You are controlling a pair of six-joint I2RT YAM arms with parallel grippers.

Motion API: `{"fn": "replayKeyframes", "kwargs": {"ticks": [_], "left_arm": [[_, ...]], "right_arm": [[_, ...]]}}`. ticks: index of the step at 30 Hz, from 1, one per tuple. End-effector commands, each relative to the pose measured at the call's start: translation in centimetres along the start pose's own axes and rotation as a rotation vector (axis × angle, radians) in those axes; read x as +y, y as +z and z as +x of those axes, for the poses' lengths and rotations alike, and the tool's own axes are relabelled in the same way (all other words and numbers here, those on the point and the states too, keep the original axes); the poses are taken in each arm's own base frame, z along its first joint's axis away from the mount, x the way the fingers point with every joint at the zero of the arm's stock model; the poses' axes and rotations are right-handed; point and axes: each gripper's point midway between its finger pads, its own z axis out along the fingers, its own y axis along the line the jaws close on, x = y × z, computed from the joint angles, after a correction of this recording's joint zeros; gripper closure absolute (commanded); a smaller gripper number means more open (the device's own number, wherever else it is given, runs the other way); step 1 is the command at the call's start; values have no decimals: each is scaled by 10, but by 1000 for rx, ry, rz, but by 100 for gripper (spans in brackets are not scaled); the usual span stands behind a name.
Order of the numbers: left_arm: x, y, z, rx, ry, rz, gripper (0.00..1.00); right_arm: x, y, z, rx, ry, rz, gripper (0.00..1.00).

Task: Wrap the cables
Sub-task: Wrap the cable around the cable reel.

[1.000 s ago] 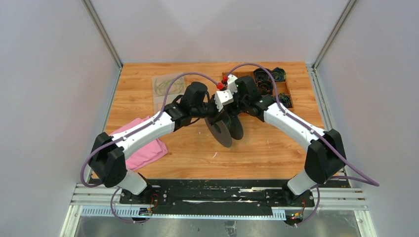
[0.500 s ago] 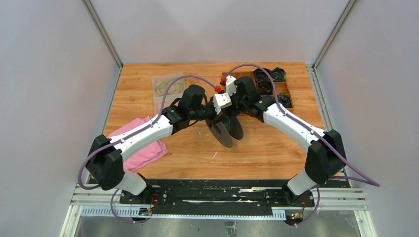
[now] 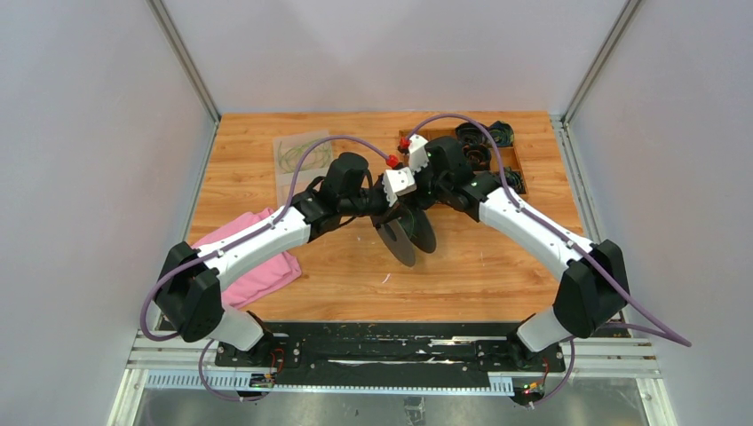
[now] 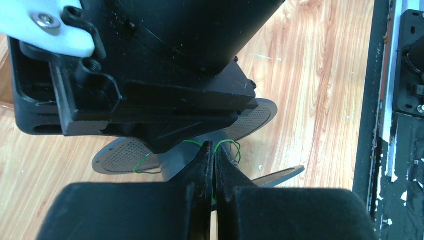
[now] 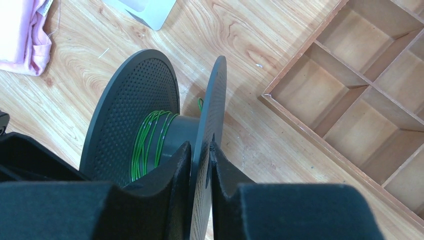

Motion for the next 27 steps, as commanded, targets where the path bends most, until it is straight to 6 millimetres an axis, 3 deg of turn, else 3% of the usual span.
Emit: {"fn": "replayKeyframes", "kwargs": {"ticks": [1,18,27], "left_arm": [[-9,-6,56,169,-68,25,100],[-10,-6,54,161,-69,28,100],[-9,-6,55,161,-72,23,99]], "right_arm": [[-3,-17,-22,-58,-46,27,80],[-13,-43,-42,-119,-112,87,75],[-18,-57,-36,-129,-109,101,73]]}}
